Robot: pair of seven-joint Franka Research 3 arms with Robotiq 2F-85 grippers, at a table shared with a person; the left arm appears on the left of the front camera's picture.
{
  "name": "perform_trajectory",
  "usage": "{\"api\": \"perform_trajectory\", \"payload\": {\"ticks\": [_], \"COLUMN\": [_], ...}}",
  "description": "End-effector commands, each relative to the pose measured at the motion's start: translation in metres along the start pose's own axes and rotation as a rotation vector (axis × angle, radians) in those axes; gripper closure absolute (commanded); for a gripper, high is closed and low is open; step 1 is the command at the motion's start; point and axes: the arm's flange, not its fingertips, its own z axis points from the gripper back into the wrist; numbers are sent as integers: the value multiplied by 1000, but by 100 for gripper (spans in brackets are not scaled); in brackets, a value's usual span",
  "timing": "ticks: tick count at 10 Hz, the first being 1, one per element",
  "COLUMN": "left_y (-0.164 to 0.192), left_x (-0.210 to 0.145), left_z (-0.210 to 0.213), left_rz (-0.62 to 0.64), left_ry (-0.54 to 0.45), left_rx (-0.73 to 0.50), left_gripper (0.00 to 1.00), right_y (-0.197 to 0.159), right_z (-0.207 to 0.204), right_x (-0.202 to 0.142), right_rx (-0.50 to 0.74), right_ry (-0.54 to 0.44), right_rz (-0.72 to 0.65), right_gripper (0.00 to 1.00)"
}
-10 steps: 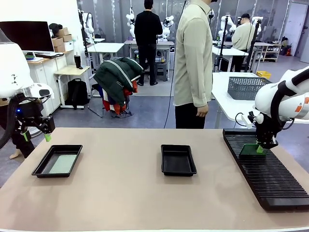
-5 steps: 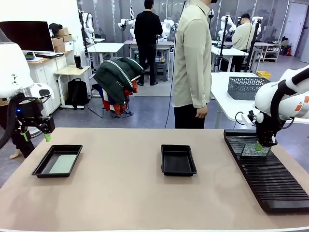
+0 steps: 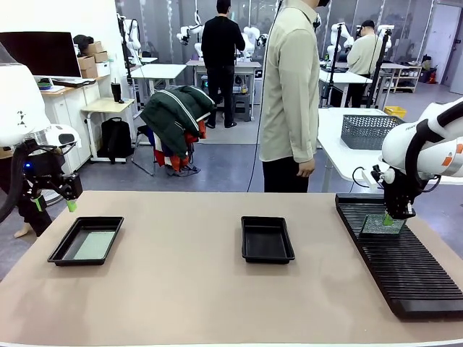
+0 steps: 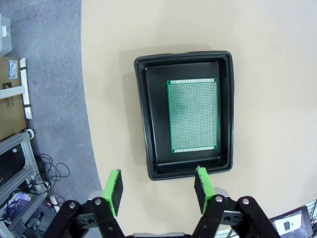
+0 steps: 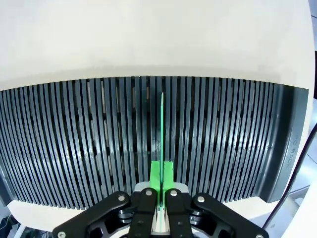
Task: Inspect and transfer BCBs to ESD trays.
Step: Pick up the Blank PCB from the PCB Rack and place it in the right ESD tray.
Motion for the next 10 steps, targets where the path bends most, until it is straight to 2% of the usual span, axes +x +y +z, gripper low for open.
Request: {"api": "perform_trajectory", "payload": {"ticks": [1,6,10], "left_y": [1,1,1], "left_x": [-1,-1,-1], "left_z": [-1,-1,-1], "left_rz": [-6,-6,-6], "left_ry": [-3,-3,-3], "left_rx": [-3,-3,-3], "left_gripper": [22,22,22], "right_y": [0,0,-5], "right_z": [0,0,72], "right_x": [0,0,11], "right_rx": [1,0,15], "right_ry": [0,0,15], "right_rz": [1,0,-20], "right_gripper": [100,98,98]}}
